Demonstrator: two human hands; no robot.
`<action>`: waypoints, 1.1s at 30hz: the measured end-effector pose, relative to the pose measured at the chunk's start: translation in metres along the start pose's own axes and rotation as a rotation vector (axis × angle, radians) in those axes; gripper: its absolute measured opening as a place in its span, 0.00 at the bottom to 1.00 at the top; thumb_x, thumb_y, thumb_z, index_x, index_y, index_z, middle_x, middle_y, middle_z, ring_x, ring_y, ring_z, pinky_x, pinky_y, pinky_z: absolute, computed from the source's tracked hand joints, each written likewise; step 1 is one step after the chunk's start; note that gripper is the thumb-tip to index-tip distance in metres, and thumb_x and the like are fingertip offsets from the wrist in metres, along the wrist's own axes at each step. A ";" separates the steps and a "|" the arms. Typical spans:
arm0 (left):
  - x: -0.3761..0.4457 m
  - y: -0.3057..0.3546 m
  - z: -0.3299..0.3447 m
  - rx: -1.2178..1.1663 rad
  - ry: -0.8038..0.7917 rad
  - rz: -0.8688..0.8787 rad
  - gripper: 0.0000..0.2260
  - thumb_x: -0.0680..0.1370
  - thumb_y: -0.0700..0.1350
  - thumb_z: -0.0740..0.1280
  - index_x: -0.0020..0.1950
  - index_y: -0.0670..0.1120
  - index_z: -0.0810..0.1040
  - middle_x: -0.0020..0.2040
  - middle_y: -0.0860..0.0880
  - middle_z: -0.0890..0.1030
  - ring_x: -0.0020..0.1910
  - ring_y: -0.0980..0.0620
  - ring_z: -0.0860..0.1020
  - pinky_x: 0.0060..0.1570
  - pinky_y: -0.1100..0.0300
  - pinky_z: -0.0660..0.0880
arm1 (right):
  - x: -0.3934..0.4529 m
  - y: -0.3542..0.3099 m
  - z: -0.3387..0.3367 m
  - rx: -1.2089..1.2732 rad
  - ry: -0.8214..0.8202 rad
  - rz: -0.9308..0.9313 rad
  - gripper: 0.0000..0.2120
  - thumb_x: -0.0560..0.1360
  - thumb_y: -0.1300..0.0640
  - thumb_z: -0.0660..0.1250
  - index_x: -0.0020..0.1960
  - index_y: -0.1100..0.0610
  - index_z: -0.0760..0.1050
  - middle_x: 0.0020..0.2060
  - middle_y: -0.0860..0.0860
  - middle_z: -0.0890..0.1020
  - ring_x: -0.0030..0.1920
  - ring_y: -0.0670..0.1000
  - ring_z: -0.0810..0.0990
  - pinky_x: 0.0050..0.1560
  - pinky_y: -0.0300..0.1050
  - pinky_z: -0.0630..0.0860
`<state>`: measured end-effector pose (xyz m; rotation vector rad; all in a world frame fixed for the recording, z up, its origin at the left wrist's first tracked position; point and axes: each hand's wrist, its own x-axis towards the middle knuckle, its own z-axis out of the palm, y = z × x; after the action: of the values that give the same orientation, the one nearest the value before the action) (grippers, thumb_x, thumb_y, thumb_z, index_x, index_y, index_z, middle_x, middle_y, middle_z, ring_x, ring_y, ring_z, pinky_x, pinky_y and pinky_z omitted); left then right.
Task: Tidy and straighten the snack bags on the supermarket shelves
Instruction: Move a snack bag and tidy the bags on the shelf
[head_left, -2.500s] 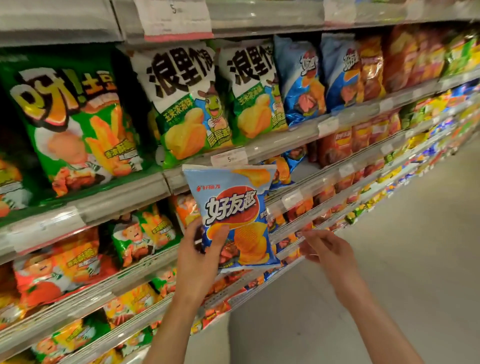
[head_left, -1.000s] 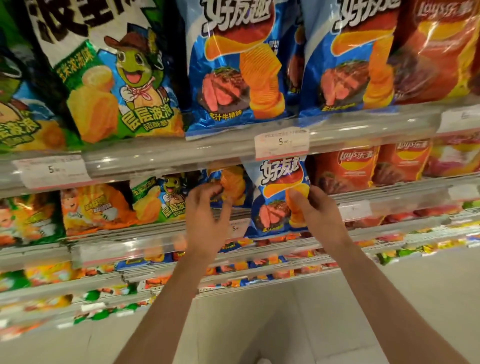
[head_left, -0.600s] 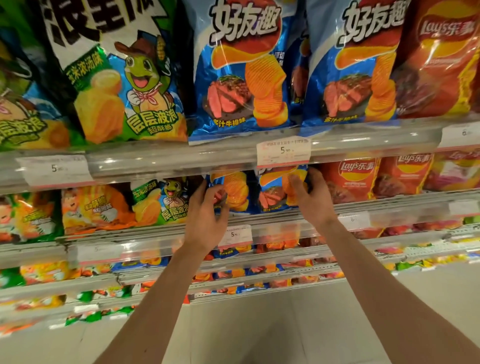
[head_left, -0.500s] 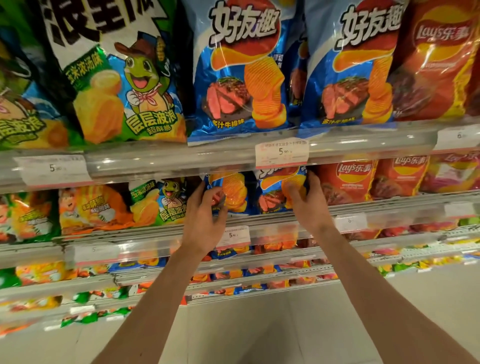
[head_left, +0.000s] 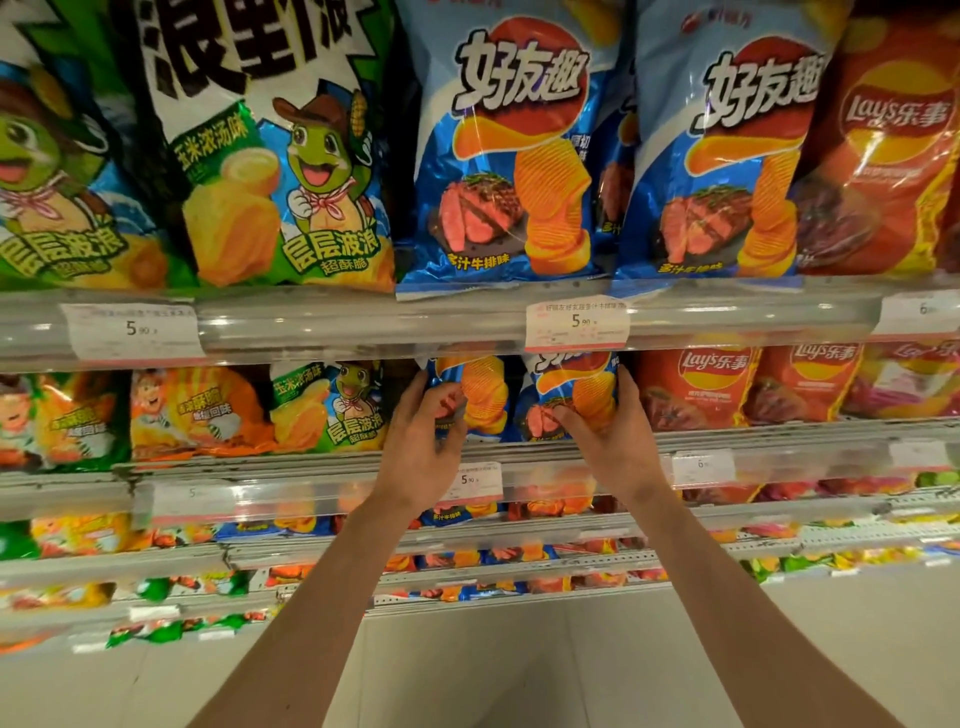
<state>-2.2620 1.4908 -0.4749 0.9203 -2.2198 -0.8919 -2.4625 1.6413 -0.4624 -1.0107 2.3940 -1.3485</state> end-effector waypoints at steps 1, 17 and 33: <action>0.000 -0.002 0.001 -0.012 -0.011 0.003 0.16 0.82 0.43 0.68 0.69 0.53 0.75 0.79 0.47 0.63 0.74 0.53 0.66 0.58 0.68 0.75 | -0.002 -0.001 0.000 -0.015 -0.005 -0.015 0.40 0.71 0.31 0.71 0.76 0.46 0.62 0.63 0.45 0.80 0.62 0.50 0.80 0.62 0.58 0.79; -0.048 -0.010 -0.072 -0.394 0.214 -0.211 0.09 0.81 0.36 0.67 0.58 0.48 0.81 0.53 0.55 0.83 0.52 0.64 0.80 0.52 0.69 0.76 | -0.054 -0.018 -0.007 0.272 0.126 0.179 0.07 0.80 0.53 0.70 0.55 0.54 0.80 0.48 0.50 0.85 0.49 0.54 0.84 0.51 0.51 0.81; -0.050 -0.113 -0.192 0.101 0.477 -0.090 0.16 0.76 0.47 0.70 0.63 0.45 0.79 0.65 0.43 0.75 0.67 0.40 0.70 0.64 0.49 0.68 | -0.070 -0.130 0.144 0.132 -0.162 0.046 0.05 0.81 0.57 0.68 0.55 0.52 0.81 0.46 0.42 0.83 0.48 0.41 0.82 0.54 0.43 0.80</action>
<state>-2.0541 1.3988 -0.4539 1.1513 -1.8348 -0.5300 -2.2807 1.5453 -0.4459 -0.9831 2.1671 -1.3342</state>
